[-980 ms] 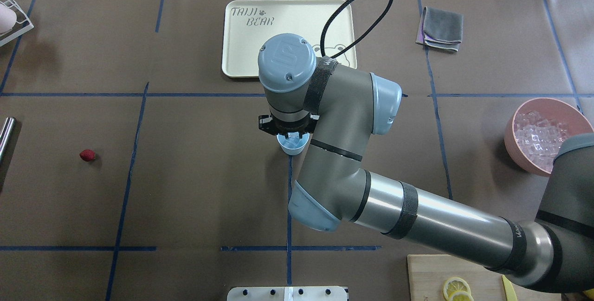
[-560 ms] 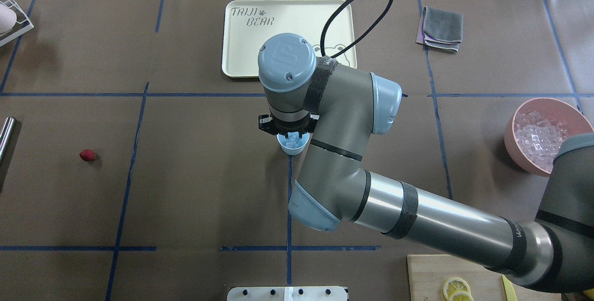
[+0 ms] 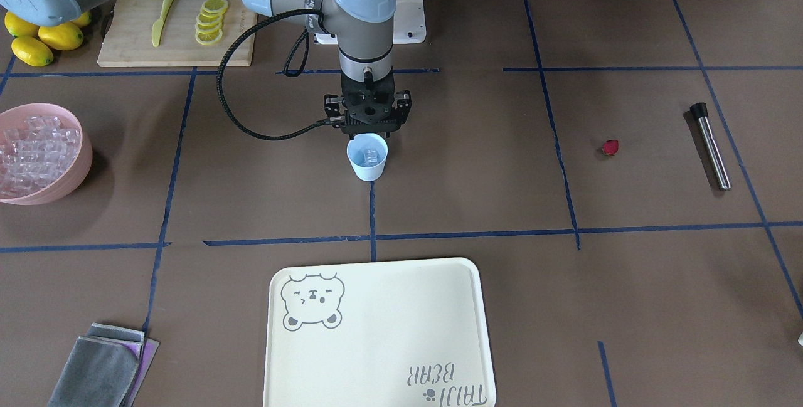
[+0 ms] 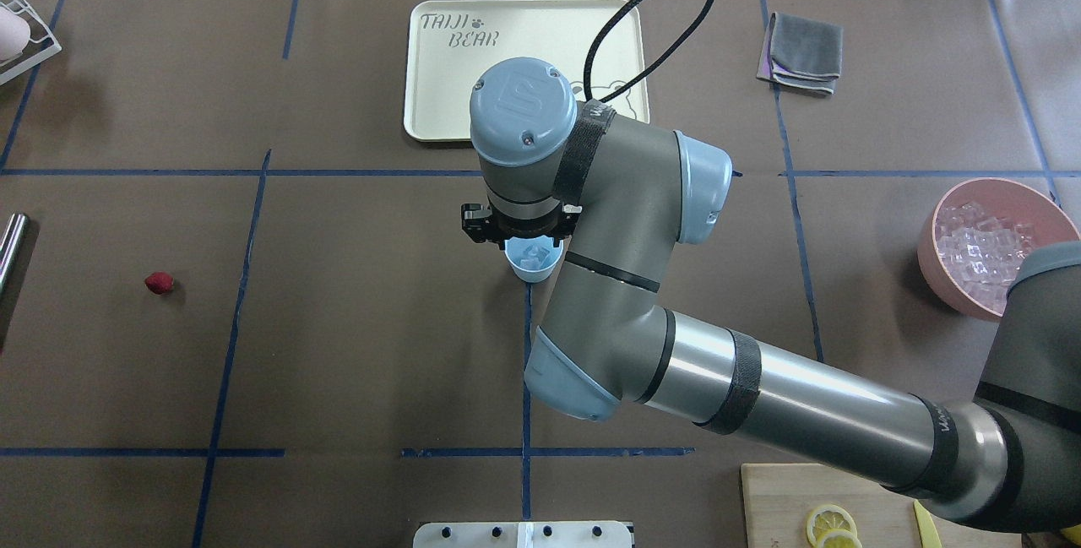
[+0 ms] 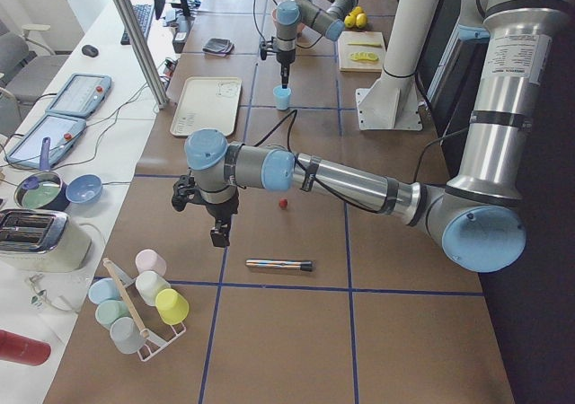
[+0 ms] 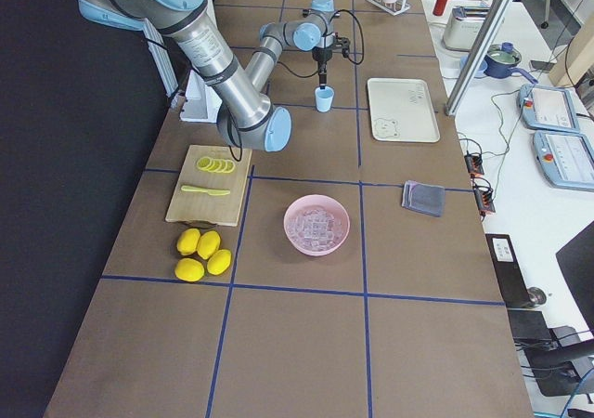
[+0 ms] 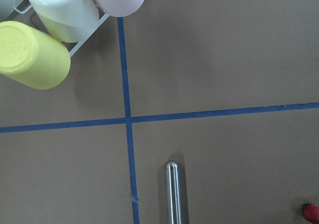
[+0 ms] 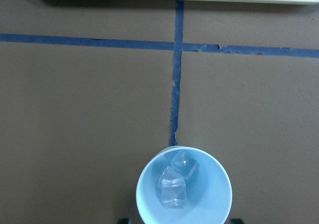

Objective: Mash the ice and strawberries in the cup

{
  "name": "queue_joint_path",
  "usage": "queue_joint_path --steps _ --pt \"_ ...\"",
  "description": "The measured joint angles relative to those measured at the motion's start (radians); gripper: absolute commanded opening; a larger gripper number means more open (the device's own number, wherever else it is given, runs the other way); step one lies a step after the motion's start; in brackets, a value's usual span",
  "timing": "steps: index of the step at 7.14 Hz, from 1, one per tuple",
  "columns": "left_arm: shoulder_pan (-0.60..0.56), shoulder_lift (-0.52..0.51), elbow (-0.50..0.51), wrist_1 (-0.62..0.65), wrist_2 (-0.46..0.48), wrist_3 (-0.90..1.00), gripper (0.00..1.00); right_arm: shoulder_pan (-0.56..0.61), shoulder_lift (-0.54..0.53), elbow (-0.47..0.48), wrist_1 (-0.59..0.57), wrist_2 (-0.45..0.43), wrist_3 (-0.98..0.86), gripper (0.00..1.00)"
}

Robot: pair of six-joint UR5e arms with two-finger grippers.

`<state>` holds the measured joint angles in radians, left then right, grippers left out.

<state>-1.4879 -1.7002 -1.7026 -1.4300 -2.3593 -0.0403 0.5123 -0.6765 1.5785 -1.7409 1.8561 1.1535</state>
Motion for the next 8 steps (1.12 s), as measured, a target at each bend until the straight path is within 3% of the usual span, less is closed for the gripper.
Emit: queue_joint_path --steps 2,5,8 --pt "0.038 0.000 -0.013 -0.059 0.000 -0.031 1.00 0.016 0.004 0.021 0.005 0.001 0.002 1.00" --pt "0.232 0.014 -0.049 -0.301 0.038 -0.453 1.00 0.117 -0.006 0.098 -0.037 0.025 -0.005 1.00" --pt "0.453 0.075 -0.101 -0.488 0.236 -0.784 1.00 0.321 -0.140 0.224 -0.069 0.180 -0.141 1.00"
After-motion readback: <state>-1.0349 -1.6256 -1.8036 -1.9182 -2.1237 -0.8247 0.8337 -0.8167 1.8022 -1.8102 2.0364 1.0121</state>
